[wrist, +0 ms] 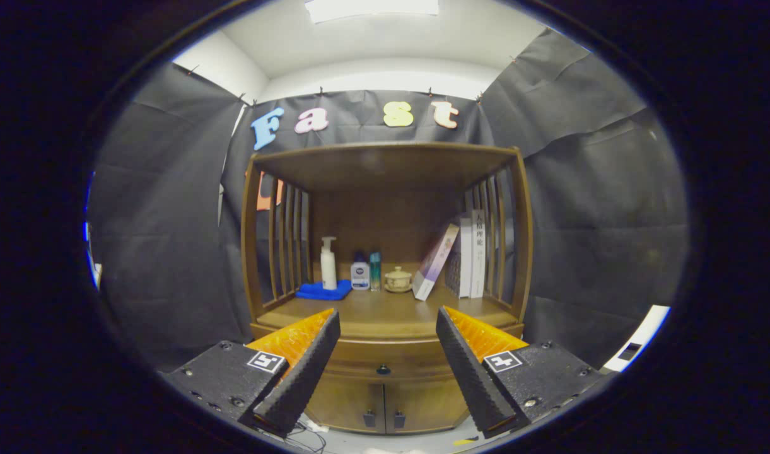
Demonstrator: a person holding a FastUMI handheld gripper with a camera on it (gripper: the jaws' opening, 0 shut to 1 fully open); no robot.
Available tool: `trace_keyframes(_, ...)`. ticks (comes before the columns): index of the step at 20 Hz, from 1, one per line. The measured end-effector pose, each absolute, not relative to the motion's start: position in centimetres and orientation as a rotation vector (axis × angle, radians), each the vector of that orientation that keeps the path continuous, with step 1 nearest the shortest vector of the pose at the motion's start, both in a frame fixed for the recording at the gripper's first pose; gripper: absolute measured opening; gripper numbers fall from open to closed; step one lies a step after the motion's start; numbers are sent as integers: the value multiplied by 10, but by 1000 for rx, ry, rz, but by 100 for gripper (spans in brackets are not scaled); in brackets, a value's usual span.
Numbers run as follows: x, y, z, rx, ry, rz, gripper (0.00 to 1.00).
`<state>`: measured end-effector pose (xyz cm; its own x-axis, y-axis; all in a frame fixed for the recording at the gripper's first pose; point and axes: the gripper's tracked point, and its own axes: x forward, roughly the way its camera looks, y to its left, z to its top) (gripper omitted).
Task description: Pull open the drawer, take out the items inside it, and place them on the countertop above the cabinet.
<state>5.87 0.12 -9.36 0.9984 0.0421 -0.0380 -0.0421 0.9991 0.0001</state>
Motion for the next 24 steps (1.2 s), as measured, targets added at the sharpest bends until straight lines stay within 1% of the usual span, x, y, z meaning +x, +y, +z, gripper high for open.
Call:
trace_keyframes(3,80,4,-137,-16,81,29,100)
trace_keyframes(6,105,10,-179,4,127,35,98)
trace_keyframes(9,135,9,-217,-23,167,24,92)
trace_keyframes(15,182,14,-276,24,260,17,76)
trace_keyframes(16,185,15,-281,27,269,15,72)
trace_keyframes(17,188,17,-284,31,274,22,70)
trace_keyframes(18,191,20,-285,30,276,26,66)
trace_keyframes(22,200,25,-294,30,303,24,57)
trace_keyframes(24,202,22,-296,46,306,7,50)
